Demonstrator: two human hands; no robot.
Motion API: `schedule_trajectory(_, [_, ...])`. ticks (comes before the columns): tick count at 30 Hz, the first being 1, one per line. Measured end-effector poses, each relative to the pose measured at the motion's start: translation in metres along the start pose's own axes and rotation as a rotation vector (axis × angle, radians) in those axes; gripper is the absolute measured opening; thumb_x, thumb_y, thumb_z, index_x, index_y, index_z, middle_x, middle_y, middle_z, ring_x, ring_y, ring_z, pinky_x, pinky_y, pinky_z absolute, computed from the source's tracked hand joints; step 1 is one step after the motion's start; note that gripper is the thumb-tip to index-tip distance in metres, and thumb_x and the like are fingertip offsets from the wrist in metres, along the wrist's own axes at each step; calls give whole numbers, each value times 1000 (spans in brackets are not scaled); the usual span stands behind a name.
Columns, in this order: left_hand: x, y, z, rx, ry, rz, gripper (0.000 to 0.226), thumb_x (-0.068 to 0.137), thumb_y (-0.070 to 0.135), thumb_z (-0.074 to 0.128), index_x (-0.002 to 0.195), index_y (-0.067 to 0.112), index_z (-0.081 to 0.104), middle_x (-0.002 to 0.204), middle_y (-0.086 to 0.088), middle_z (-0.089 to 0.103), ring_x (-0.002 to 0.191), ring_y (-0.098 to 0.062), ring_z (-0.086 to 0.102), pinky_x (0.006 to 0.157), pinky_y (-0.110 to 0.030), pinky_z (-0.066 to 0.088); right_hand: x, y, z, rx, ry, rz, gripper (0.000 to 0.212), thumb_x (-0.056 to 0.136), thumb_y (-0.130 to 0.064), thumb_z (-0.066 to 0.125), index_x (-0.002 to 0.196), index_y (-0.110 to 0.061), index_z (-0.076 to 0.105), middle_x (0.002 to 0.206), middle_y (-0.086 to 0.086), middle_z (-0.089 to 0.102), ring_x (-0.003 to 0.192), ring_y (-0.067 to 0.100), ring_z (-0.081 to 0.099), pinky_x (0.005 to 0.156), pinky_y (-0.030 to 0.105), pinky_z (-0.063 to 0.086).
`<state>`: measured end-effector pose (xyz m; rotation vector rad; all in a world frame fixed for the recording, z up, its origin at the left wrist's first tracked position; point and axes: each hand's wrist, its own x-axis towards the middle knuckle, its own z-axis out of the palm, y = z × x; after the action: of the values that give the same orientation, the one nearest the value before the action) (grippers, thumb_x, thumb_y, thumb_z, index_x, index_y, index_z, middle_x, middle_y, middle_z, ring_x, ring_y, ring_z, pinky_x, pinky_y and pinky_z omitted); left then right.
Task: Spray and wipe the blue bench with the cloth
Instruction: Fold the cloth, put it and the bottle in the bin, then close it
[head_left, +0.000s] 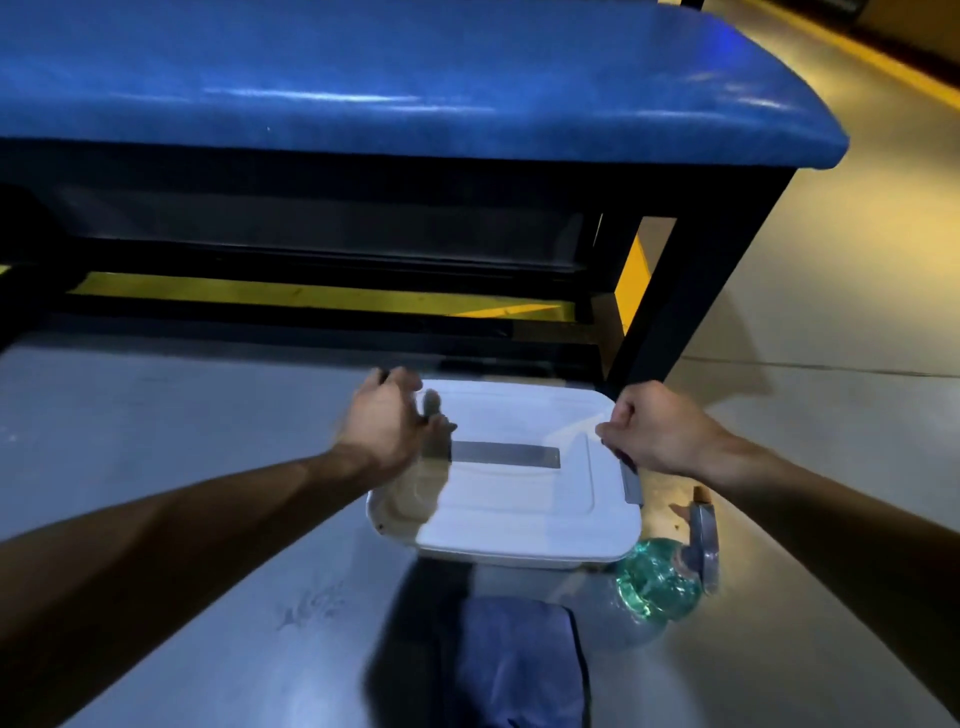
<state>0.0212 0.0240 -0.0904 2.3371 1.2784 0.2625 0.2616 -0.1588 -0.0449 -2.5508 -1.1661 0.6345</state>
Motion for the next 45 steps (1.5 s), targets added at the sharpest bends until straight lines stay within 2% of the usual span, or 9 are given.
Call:
schedule_trajectory(5, [-14,-3,8,-164,71,-139,42,87,34,79,118,19,56,115,1,48,88,-13,51,73,-19,39,-5,22,13,-125,-27,51,36,95,-46,63,73,-20,51,68,0,55,63,17,54,52,30,34])
schedule_trajectory(10, [-18,-11,8,-435,144,-292,34,82,28,85,108,19,64,100,3,63,94,-21,65,84,-32,52,0,24,10,15,-133,121,48,97,-39,63,61,-8,66,54,5,65,51,20,61,55,29,47])
schedule_trajectory(14, [-14,-15,7,-454,155,-370,32,80,27,86,107,14,74,96,2,75,92,-23,71,89,-38,60,6,22,6,87,-190,190,43,96,-30,67,62,-4,70,60,10,70,54,19,62,48,23,46])
schedule_trajectory(18, [-12,-13,10,-510,174,-382,13,87,19,79,97,11,77,90,-4,77,87,-24,73,83,-36,61,14,22,7,135,-202,242,31,94,-19,67,72,4,70,61,15,68,53,25,64,60,39,61])
schedule_trajectory(21, [-14,-19,11,-462,163,-341,19,95,15,68,77,10,75,74,-8,74,72,-25,67,70,-40,60,14,26,5,180,-230,274,25,95,-9,62,73,1,67,53,11,62,44,21,57,51,27,51])
schedule_trajectory(30, [-16,-40,12,-748,75,-488,19,100,8,61,100,9,81,59,2,73,45,-18,60,42,-25,50,12,47,13,319,-298,301,24,102,-13,56,92,-4,76,80,12,77,78,22,75,86,43,63])
schedule_trajectory(37, [-12,-38,-3,-473,75,-375,16,99,21,66,107,12,76,97,-6,75,87,-22,68,78,-31,54,9,44,2,250,-137,217,18,97,-14,64,83,-11,74,82,11,73,75,22,68,64,34,59])
schedule_trajectory(41, [-19,-25,-19,-123,-23,-174,26,95,46,66,89,22,75,83,6,73,73,-11,65,54,-21,43,8,33,-5,267,-61,191,26,95,-25,68,79,-7,76,78,15,76,79,29,76,73,41,64])
schedule_trajectory(45, [-24,-19,-18,-146,-110,-204,27,87,45,76,74,21,75,51,9,67,42,-2,60,38,-10,37,2,25,7,166,-156,168,36,91,-33,73,68,-5,76,64,10,74,62,22,71,61,35,58])
